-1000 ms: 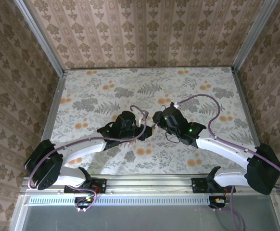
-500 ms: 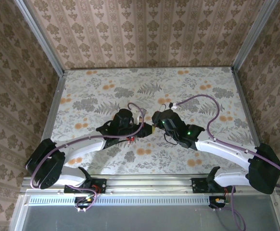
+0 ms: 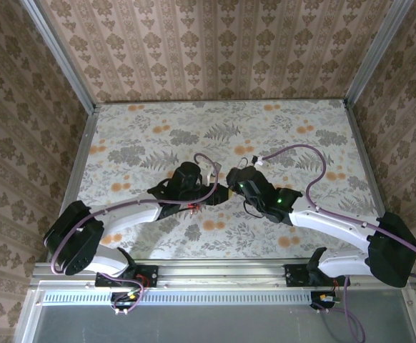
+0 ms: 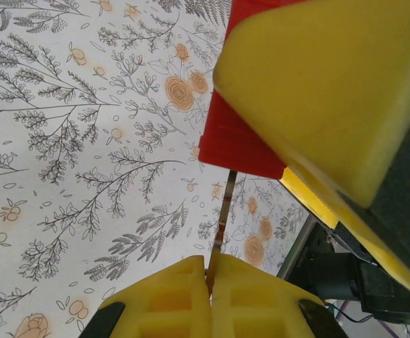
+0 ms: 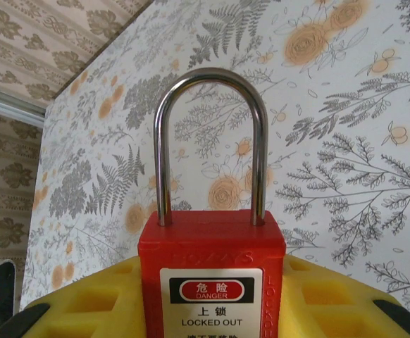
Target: Unlock with the key
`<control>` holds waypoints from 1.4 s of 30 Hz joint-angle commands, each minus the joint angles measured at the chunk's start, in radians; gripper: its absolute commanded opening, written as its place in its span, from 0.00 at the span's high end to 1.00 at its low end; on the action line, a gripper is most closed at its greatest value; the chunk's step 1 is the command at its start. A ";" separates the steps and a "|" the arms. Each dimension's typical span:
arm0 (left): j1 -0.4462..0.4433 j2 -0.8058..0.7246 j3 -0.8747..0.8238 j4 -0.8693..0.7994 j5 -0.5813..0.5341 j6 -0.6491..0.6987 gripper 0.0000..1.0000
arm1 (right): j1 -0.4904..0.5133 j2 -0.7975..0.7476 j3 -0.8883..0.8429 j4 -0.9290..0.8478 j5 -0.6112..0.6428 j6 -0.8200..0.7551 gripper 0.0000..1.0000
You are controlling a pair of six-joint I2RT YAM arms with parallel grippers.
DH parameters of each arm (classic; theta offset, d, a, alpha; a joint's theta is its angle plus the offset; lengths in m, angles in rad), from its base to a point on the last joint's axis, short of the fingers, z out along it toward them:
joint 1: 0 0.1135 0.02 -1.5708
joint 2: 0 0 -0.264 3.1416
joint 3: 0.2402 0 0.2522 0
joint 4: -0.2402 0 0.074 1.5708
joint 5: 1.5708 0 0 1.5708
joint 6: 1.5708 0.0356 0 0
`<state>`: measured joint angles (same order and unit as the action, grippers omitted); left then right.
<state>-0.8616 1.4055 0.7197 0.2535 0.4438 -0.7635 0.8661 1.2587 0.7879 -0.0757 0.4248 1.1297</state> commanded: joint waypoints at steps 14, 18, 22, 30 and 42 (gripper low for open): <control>0.116 -0.016 0.064 0.379 0.020 -0.124 1.00 | 0.144 -0.025 -0.068 -0.003 -0.081 0.001 1.00; 0.124 -0.016 0.066 0.409 0.047 -0.151 1.00 | 0.156 -0.007 -0.067 0.000 -0.086 -0.016 1.00; 0.150 -0.055 0.055 0.359 0.041 -0.130 1.00 | 0.181 0.018 -0.047 -0.061 -0.054 -0.045 1.00; 0.166 -0.076 0.054 0.356 0.062 -0.140 1.00 | 0.213 0.052 -0.024 -0.089 -0.026 -0.117 1.00; 0.189 -0.098 0.028 0.382 0.057 -0.107 1.00 | 0.208 0.021 -0.094 0.042 -0.161 -0.087 1.00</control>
<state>-0.7368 1.3617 0.6807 0.2707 0.6559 -0.8600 0.9863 1.2594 0.7429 0.0910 0.5915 1.0245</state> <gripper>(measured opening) 0.044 0.377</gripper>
